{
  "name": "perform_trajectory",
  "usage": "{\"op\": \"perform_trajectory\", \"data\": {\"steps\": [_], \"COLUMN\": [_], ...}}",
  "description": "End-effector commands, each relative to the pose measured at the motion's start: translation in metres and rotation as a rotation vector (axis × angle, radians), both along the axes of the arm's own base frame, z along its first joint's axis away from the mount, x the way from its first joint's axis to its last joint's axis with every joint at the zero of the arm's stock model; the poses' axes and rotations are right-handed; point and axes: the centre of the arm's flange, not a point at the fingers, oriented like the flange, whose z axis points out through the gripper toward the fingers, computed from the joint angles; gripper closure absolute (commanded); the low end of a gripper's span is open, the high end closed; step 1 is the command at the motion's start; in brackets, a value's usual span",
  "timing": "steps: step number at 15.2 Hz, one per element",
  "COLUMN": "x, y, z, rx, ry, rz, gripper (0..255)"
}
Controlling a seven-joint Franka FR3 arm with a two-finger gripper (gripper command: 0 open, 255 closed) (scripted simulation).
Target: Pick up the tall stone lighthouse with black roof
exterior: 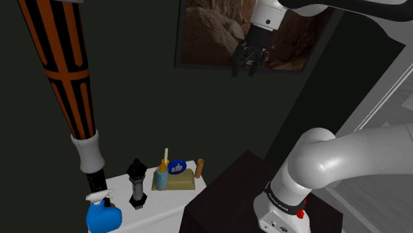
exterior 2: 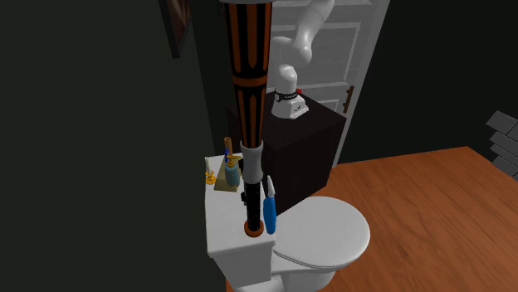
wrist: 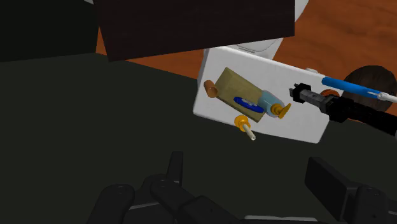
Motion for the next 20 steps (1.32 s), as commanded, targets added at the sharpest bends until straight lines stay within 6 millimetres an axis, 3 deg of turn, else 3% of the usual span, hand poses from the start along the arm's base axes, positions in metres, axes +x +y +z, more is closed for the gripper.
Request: {"op": "perform_trajectory", "data": {"steps": [1,20], "x": [0.000,0.034], "y": [0.000,0.207], "z": [0.000,-0.167], "rx": [0.000,-0.170], "ry": [0.000,-0.102], "rz": [0.000,0.085], "gripper": [0,0]}}
